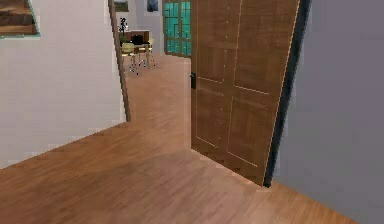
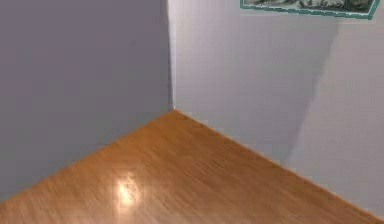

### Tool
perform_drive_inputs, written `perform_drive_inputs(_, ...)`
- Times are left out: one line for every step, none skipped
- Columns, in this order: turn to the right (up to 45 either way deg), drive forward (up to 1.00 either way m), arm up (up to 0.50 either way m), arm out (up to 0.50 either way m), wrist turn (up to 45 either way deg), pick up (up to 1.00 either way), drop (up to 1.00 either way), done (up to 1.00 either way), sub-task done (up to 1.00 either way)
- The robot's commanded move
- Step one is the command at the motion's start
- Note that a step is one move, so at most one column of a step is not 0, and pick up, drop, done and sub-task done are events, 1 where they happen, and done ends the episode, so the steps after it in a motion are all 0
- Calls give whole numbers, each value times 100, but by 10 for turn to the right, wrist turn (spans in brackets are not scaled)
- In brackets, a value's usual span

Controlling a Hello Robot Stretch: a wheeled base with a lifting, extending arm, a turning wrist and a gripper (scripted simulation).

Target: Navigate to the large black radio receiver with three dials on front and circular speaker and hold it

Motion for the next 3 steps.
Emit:
perform_drive_inputs(0, 35, 0, 0, 0, 0, 0, 0, 0)
perform_drive_inputs(-210, 0, 0, 0, 0, 0, 0, 0, 0)
perform_drive_inputs(0, 100, 0, 0, 0, 0, 0, 0, 0)
